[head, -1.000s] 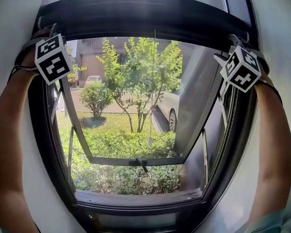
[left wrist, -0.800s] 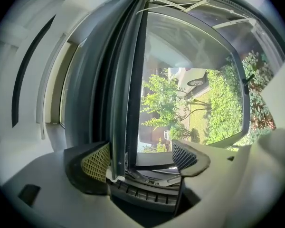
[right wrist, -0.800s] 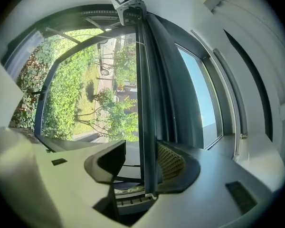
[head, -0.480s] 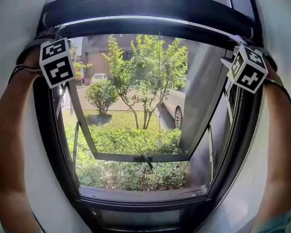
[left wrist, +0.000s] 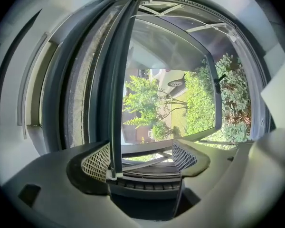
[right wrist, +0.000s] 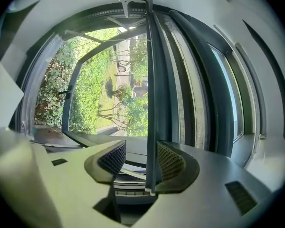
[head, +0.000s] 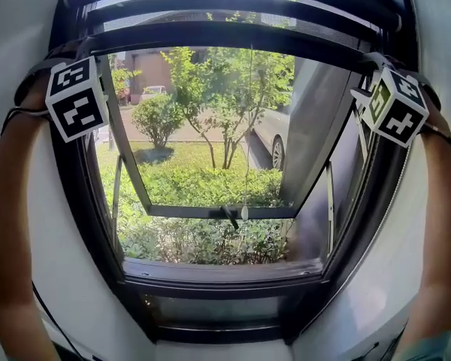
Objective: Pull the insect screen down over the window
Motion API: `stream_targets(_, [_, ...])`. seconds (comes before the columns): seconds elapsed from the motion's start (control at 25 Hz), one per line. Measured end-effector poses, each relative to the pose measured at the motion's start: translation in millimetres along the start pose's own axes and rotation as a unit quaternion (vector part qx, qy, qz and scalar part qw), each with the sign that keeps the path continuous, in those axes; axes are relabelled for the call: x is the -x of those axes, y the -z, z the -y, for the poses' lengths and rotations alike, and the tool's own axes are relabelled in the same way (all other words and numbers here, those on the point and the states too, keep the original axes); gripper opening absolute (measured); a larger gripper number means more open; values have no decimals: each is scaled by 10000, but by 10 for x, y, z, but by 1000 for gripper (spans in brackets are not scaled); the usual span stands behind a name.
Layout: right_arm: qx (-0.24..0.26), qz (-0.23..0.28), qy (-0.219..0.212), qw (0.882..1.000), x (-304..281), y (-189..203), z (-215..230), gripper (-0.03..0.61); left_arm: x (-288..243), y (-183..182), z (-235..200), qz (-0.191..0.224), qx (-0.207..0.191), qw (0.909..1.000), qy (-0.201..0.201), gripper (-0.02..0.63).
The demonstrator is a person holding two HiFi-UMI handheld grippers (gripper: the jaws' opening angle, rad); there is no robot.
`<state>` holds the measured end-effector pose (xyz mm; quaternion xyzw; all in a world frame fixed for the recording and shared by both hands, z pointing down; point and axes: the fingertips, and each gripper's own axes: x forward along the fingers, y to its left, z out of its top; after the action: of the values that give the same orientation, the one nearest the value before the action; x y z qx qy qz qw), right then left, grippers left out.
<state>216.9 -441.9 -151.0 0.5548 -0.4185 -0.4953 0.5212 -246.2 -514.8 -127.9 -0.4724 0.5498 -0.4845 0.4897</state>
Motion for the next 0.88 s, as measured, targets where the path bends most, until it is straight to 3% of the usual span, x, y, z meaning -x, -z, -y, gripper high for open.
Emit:
stream_targets(0.52, [73,70,-737,9972,64,-61,-930,204,116,124,918,-181,-476,9967,633,394])
stream_targets(0.72, [116,144,-998,9948,90,-64,-1327,203,117,228,1324,-216,-632,9953,705,394])
stream_targets(0.88, [153,187,-1233,9921,137,-63,-1630,202,196,125,1590,-158,-783,9930,866,394])
